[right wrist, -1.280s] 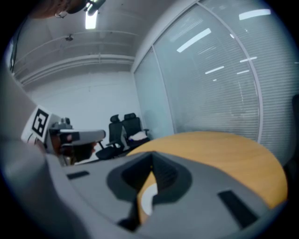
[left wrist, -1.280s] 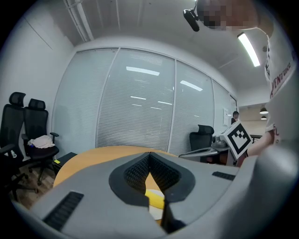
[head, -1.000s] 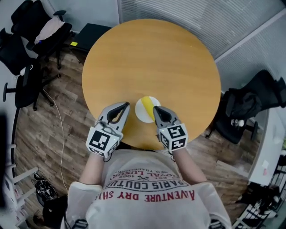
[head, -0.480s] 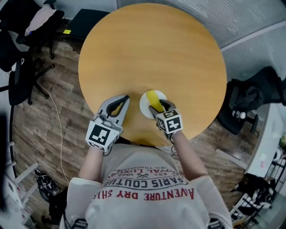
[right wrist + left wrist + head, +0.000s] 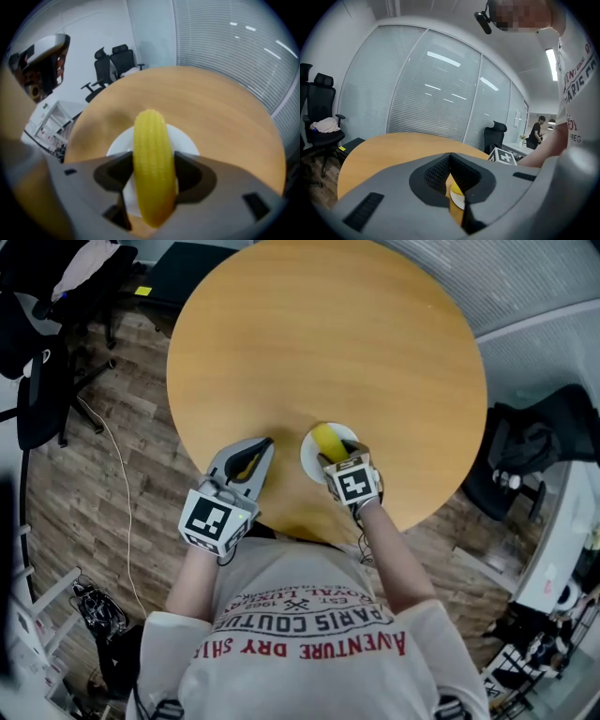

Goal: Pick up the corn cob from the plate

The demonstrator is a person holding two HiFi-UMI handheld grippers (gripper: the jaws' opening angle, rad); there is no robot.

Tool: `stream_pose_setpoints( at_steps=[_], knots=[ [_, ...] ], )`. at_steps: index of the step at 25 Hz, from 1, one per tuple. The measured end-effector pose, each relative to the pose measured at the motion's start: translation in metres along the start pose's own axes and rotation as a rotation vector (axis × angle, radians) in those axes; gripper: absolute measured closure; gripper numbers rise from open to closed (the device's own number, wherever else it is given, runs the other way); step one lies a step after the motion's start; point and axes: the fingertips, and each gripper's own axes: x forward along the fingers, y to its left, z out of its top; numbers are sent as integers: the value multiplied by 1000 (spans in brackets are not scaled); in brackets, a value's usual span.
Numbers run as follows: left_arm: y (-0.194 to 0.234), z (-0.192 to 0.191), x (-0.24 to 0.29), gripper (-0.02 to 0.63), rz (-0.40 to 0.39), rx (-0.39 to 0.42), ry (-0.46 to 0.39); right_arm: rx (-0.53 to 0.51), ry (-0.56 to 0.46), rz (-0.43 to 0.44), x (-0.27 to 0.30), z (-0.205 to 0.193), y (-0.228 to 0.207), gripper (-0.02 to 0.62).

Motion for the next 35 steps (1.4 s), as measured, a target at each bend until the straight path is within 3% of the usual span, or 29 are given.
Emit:
stream_pose_setpoints(
  at_steps=[12, 17, 25, 35],
  knots=[
    [-3, 0, -9, 571, 20, 13, 3, -17, 5, 0, 3, -1, -3, 326],
    [-7, 8, -12, 571, 28, 31, -7, -22, -49, -5, -6, 4, -5, 327],
    [-21, 18, -14, 571, 27, 85, -27, 53, -298, 13, -75, 49, 2, 327],
    [-44, 73, -4, 571, 32, 142, -111, 30, -704, -36, -211, 108, 6, 327]
  ],
)
